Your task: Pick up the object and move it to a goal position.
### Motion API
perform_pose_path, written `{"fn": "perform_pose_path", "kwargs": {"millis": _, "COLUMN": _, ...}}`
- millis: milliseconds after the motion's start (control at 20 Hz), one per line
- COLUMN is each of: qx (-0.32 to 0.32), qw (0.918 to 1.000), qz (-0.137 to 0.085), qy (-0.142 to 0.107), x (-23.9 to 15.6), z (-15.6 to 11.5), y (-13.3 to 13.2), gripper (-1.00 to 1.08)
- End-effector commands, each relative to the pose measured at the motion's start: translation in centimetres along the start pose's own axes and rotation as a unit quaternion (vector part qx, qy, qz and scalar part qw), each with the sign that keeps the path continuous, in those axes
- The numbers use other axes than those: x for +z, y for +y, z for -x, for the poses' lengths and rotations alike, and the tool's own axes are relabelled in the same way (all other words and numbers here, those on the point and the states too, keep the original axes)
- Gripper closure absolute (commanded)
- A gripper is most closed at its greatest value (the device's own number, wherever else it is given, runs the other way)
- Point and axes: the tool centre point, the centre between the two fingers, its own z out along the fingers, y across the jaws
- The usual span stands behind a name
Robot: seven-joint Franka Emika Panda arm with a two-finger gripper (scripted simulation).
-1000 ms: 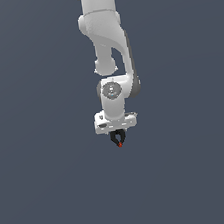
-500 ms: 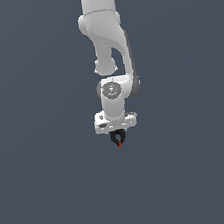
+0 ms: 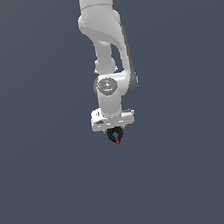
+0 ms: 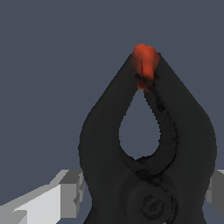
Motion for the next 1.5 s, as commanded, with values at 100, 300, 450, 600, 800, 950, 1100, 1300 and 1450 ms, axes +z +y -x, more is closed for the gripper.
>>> {"fn": "perform_pose_path", "kwargs": {"millis": 100, "qx": 0.0, "qw": 1.0, "qz": 0.0, "qy": 0.001, "x": -2.0, "z": 1.0, "y": 1.5, "gripper": 1.08}}
{"fn": "perform_pose_path", "kwargs": {"millis": 300, "qx": 0.0, "qw": 1.0, "qz": 0.0, "qy": 0.001, "x": -4.4, "z": 2.3, "y": 3.3, "gripper": 1.08}}
{"fn": "perform_pose_path", "kwargs": {"millis": 450, "qx": 0.0, "qw": 1.0, "qz": 0.0, "qy": 0.001, "x": -6.8, "z": 3.6, "y": 5.1, "gripper": 1.08}}
{"fn": "perform_pose_path", "kwargs": {"millis": 600, "qx": 0.0, "qw": 1.0, "qz": 0.0, "qy": 0.002, "x": -9.2, "z": 4.9, "y": 6.9, "gripper": 1.08}}
{"fn": "perform_pose_path", "kwargs": {"millis": 800, "qx": 0.0, "qw": 1.0, "qz": -0.001, "qy": 0.002, "x": -12.0, "z": 6.3, "y": 9.0, "gripper": 1.08}}
{"fn": "perform_pose_path", "kwargs": {"millis": 950, "qx": 0.0, "qw": 1.0, "qz": -0.001, "qy": 0.002, "x": -13.8, "z": 7.2, "y": 10.3, "gripper": 1.08}}
{"fn": "perform_pose_path", "kwargs": {"millis": 1100, "qx": 0.0, "qw": 1.0, "qz": -0.001, "qy": 0.002, "x": -15.2, "z": 7.9, "y": 11.4, "gripper": 1.08}}
{"fn": "perform_pose_path", "kwargs": {"millis": 1300, "qx": 0.0, "qw": 1.0, "qz": 0.0, "qy": 0.002, "x": -16.4, "z": 8.4, "y": 12.4, "gripper": 1.08}}
{"fn": "perform_pose_path", "kwargs": {"millis": 1450, "qx": 0.0, "qw": 1.0, "qz": 0.0, "qy": 0.002, "x": -16.8, "z": 8.6, "y": 12.7, "gripper": 1.08}}
